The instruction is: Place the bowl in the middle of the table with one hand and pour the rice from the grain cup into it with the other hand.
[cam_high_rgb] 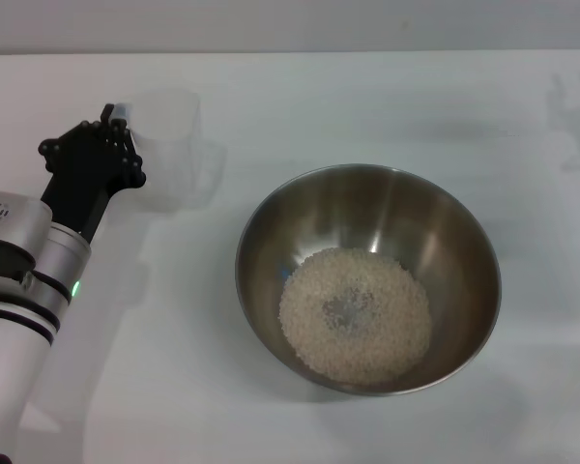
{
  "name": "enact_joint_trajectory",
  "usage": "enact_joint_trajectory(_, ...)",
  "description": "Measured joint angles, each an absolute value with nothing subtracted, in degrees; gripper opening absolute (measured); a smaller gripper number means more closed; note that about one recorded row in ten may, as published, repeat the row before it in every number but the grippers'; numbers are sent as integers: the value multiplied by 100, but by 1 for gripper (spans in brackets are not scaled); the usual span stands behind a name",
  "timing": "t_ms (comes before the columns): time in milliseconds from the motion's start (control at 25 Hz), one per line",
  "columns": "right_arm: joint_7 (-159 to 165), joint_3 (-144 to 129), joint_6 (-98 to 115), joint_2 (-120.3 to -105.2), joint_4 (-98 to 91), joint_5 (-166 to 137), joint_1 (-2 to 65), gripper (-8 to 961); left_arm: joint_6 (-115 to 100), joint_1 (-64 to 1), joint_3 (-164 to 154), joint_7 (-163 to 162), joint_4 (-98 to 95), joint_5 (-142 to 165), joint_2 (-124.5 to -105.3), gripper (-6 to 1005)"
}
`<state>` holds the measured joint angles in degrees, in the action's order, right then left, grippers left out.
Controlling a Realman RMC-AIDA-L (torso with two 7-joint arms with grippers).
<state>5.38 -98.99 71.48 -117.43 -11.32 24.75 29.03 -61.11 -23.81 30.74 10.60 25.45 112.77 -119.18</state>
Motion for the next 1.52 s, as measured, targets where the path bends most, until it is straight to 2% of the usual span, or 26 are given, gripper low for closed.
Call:
enact_joint_trajectory(1240,642,-9900,7361,-11749,-1142,2460,2819,357,-5394,-2117,2992,764,2483,11244,-11904,188)
enact_joint_trajectory(1440,642,-9903,7331,-11751,-1143,2461,2820,357,-5582,-1939,2818,756,2492,11250,-11891,309)
enact_joint_trajectory(1520,642,-9903,7333,-11751,-1143,2460,2820,357,-5637,-1881,2803,756,2497,11250,-11889,310)
